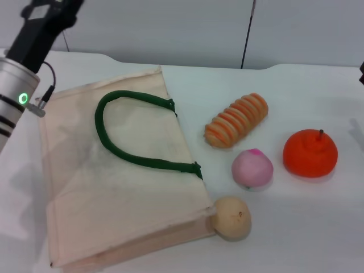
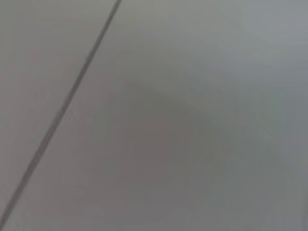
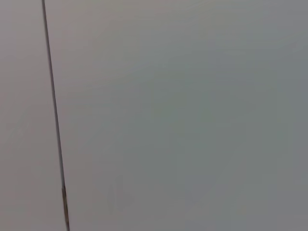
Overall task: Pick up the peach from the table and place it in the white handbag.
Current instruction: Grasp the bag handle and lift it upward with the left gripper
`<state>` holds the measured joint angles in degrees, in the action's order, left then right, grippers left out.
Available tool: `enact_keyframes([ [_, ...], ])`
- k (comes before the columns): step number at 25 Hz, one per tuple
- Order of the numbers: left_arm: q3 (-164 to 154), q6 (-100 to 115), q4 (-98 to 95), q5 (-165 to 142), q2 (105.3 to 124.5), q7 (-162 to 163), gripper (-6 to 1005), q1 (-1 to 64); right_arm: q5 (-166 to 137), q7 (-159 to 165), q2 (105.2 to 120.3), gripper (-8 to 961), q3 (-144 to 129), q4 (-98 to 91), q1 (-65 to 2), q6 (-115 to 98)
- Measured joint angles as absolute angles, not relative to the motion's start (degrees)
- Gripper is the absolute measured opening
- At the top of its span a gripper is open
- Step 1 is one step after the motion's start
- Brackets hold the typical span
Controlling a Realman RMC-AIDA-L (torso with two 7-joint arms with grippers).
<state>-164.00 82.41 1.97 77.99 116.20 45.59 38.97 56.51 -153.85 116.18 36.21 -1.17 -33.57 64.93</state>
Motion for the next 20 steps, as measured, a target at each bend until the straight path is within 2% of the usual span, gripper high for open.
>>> enact_keyframes([
  [5,-164.01,80.71,13.12,65.97,115.71,66.28,741,42.26,56.51,-153.82,116.11,893,36.21,-1.27,-33.52,63.59],
  [9,-164.0,82.02,23.2,54.73,114.39,82.65,741,44.95,56.52,-153.8,116.1,893,36.21,-1.21,-33.65,63.55],
  [13,-164.05,83.97,30.27,45.85,113.27,91.74,741,46.85,56.52,-153.8,116.1,894,36.21,-1.5,-33.41,63.54],
  [20,-164.09,91.26,44.2,24.95,112.51,104.18,740,51.43,56.58,-153.69,116.01,894,36.21,-1.61,-33.34,63.53],
])
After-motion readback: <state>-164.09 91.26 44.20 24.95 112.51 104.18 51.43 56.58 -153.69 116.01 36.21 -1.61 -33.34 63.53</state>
